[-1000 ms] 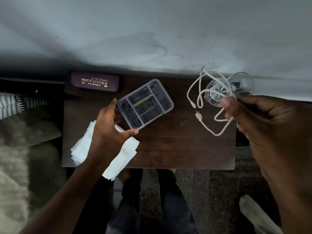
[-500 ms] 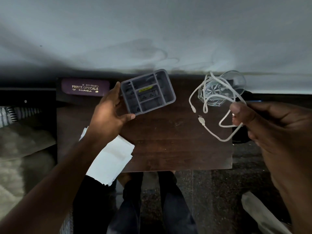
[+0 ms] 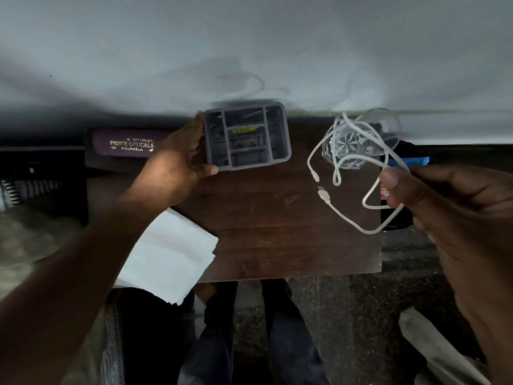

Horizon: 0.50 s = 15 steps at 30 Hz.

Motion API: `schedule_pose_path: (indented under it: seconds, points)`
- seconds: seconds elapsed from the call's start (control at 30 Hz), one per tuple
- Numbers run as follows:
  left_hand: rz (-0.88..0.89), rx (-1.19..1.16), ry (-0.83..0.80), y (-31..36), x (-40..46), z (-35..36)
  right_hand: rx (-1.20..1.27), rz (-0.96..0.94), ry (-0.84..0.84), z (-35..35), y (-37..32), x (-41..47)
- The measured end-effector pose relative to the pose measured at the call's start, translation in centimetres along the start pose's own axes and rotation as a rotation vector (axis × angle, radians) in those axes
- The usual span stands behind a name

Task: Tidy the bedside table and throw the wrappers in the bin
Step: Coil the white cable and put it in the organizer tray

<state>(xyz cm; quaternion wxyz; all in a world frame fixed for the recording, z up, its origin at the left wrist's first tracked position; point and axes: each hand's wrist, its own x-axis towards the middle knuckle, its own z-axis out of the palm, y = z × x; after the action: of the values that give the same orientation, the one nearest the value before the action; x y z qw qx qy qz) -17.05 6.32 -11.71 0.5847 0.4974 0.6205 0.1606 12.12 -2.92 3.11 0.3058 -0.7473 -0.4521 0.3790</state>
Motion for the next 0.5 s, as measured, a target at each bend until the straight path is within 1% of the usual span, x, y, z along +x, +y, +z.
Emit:
schedule_pose_path:
  seconds: [0.13,0.33,0.5]
  points:
    - [0.012,-0.016,-0.028,0.12,-0.14,0.01,-0.004,-0.003,-0.001,0.0,-0.17,-0.08]
    - [0.008,0.015,-0.027,0.73,-0.22,0.08,-0.029,-0.031,-0.01,0.25,-0.11,0.01]
    - [-0.004,0.009,0.008,0.57,-0.42,0.08,-0.008,-0.043,-0.008,0.6,0.0,-0.03]
